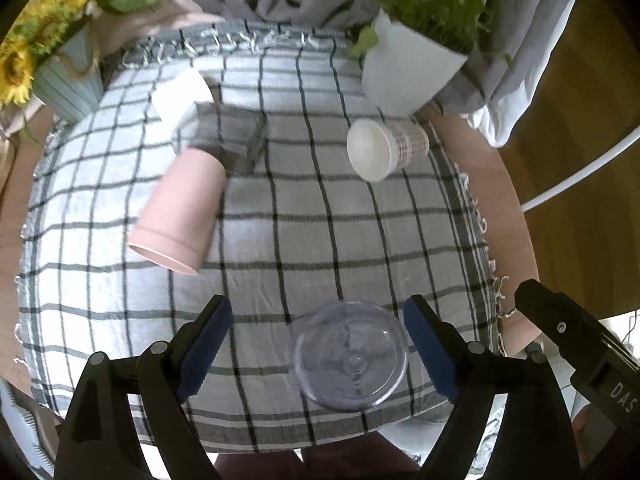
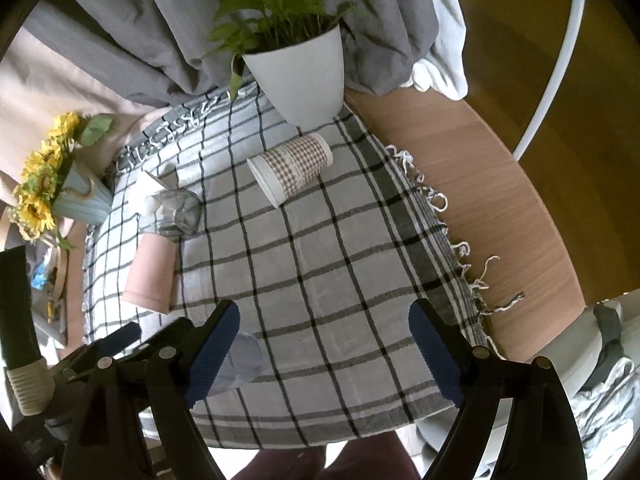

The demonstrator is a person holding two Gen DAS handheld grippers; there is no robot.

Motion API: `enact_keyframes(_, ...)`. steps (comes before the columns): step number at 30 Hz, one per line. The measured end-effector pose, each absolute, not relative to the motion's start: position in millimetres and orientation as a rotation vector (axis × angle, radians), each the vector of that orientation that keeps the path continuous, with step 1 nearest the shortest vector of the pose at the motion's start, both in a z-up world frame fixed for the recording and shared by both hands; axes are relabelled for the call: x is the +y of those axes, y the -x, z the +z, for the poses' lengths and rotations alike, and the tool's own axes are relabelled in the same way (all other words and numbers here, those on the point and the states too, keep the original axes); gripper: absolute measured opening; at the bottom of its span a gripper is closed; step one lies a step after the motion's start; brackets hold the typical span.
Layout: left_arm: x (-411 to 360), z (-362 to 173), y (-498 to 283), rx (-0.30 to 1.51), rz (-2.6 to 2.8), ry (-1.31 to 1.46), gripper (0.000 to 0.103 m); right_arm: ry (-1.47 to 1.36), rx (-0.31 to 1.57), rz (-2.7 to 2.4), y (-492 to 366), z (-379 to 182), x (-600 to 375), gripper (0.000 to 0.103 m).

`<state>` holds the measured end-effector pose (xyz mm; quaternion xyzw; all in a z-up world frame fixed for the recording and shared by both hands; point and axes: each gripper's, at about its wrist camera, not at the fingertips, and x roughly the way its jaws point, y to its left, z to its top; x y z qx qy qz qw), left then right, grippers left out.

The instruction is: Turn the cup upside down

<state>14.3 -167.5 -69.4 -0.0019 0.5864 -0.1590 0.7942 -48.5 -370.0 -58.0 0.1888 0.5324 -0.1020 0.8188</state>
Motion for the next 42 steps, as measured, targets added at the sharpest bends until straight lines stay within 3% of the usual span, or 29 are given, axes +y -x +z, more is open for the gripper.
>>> enact_keyframes(5,-148.8,-48.2,-3.6,1.169,-0.281,-0.011,0.099,-0.396,1.095,-0.217,55.8,-42.2,-359.3,0.090)
enact_keyframes(22,-70.9,3.8,59.1,0.857,0.025,-0.128,0.103,-0.259,0.862,-0.146,102.0,14.9,-293.3,0.097)
enact_keyframes(34,-50.2,12.1,83.4,0.791,0.037,-0.158,0.103,-0.151,0.767,-0.099,126.3,34.6,-256.5,0.101)
enact_keyframes(42,-36.4,13.6,85.6,0.782,0.065,-0.156,0.103,-0.170,0.798,-0.089,128.0,26.6,-244.2,0.101)
